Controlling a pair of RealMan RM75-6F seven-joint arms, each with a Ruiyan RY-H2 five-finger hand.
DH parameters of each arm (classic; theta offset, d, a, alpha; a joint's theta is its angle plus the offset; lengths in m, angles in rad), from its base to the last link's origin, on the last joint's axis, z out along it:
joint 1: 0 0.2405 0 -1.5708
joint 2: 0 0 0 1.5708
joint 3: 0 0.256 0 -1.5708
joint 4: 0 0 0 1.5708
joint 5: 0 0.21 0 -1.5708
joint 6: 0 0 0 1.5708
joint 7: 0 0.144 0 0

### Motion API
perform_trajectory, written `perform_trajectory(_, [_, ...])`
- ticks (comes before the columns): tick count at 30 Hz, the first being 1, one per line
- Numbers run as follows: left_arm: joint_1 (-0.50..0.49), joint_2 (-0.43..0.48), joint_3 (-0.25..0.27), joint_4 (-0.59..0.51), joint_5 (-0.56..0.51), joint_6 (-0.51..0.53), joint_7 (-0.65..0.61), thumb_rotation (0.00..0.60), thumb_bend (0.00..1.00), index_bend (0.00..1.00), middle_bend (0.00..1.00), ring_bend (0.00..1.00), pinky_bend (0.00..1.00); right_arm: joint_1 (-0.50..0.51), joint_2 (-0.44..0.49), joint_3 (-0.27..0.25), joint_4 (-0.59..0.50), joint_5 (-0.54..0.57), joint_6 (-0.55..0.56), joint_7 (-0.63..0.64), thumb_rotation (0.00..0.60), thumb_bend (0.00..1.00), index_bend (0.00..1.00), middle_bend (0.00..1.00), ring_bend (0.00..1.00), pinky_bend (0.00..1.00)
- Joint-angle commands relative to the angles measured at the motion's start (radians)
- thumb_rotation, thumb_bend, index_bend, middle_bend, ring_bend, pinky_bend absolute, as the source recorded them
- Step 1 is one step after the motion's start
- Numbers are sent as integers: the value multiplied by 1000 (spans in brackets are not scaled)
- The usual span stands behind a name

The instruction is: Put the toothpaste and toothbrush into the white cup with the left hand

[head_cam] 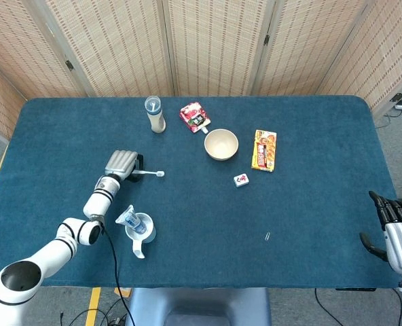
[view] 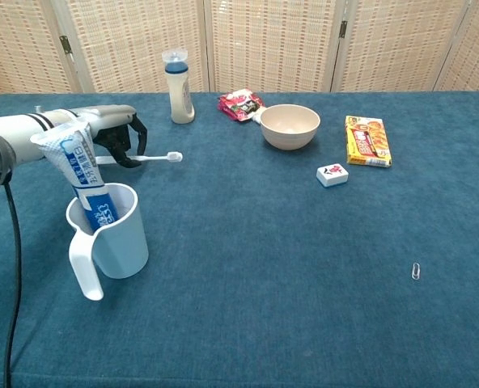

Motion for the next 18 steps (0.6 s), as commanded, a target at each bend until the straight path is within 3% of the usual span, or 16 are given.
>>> perform_trajectory(1, [24, 45, -14, -58, -5, 21, -27, 600, 394, 643, 1000, 934, 988, 0, 0, -1, 0, -2, 1, 1, 600, 196, 2, 178, 184, 178])
perform_trajectory(9, [111, 239, -46, -314, -14, 84, -121, 600, 394, 653, 1000, 934, 988, 4, 0, 0, 0, -15, 3, 3, 600, 196, 1, 178, 184, 178])
perform_trajectory(18, [247, 486, -74, -652, 13, 137, -328, 600, 394, 663, 1000, 934, 988, 20, 6, 3, -14, -35, -3, -10, 600, 196, 2, 178, 185, 178])
